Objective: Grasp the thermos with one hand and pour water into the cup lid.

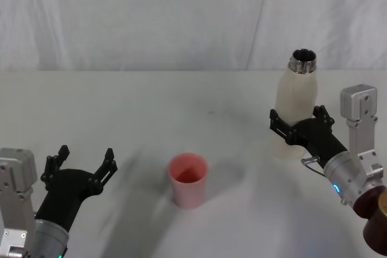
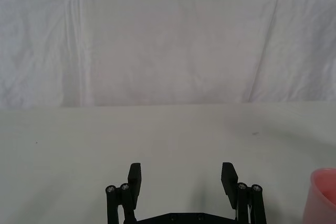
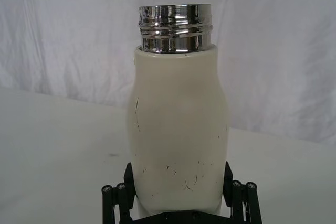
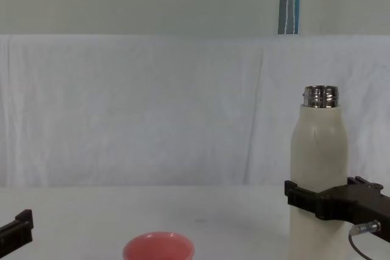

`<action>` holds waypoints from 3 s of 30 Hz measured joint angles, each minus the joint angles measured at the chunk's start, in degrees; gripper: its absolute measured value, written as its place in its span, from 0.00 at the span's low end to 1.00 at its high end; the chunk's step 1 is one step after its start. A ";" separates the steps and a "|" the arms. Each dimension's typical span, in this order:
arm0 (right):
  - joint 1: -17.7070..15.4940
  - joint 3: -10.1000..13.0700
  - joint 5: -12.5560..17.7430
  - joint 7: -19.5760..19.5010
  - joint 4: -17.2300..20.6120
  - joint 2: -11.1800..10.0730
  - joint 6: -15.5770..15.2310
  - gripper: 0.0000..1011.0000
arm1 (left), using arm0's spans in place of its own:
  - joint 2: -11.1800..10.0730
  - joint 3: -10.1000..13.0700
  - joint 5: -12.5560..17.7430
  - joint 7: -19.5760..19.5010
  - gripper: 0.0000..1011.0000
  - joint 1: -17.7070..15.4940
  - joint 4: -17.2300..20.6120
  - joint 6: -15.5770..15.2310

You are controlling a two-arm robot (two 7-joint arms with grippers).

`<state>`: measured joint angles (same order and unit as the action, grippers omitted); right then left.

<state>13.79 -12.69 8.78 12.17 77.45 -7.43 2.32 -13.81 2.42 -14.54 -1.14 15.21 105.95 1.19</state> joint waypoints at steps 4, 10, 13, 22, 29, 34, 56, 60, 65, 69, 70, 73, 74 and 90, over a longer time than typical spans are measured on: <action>0.00 0.01 0.00 0.00 0.00 -0.01 0.00 0.94 | 0.00 0.00 0.00 0.00 0.99 0.00 0.00 0.00; -0.01 0.04 0.01 0.00 0.00 -0.02 0.00 0.94 | 0.00 0.00 0.00 0.00 0.99 0.00 0.00 0.00; -0.03 0.05 0.03 0.01 0.00 -0.03 0.03 0.96 | 0.00 0.00 0.00 0.00 0.99 0.00 0.00 0.00; -0.03 0.06 0.06 0.01 0.01 -0.02 0.11 0.99 | 0.00 0.00 0.00 0.00 0.99 0.00 0.00 0.00; -0.03 0.04 0.07 0.01 0.02 -0.02 0.11 0.99 | 0.00 0.00 0.00 0.00 0.99 0.00 0.00 0.00; -0.03 0.04 0.06 0.01 0.04 -0.02 0.11 0.99 | 0.00 0.00 0.00 0.00 0.99 0.00 0.00 0.00; -1.17 0.02 0.48 0.70 2.82 -0.79 0.87 0.99 | 0.00 0.00 0.00 0.00 0.99 0.00 0.00 0.00; -1.31 0.05 0.66 0.83 3.12 -0.94 0.91 0.99 | 0.00 0.00 0.00 0.00 0.99 0.00 0.00 0.00; -1.62 0.28 1.02 0.84 3.61 -1.08 0.93 0.99 | 0.00 0.00 0.00 0.00 0.99 0.00 0.00 0.00; -1.99 0.53 1.38 0.94 4.24 -1.34 0.89 0.99 | 0.00 0.00 0.00 0.00 0.99 0.00 0.00 0.00; -2.05 0.57 1.45 0.95 4.34 -1.38 0.87 0.99 | 0.00 0.00 0.00 0.00 0.99 0.00 0.00 0.00; -2.31 0.67 1.67 1.01 4.75 -1.57 0.74 0.99 | 0.00 0.00 0.00 0.00 0.99 0.00 0.00 0.00; -2.35 0.68 1.71 1.02 4.82 -1.61 0.69 0.99 | 0.00 0.00 0.00 0.00 0.99 0.00 0.00 0.00; -4.23 0.51 2.42 1.27 6.92 -2.47 -0.13 0.99 | 0.00 0.00 0.00 0.00 0.99 0.00 0.00 0.00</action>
<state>9.55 -12.18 11.19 13.44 84.37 -9.89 2.19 -13.81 2.41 -14.54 -1.14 15.21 105.95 1.19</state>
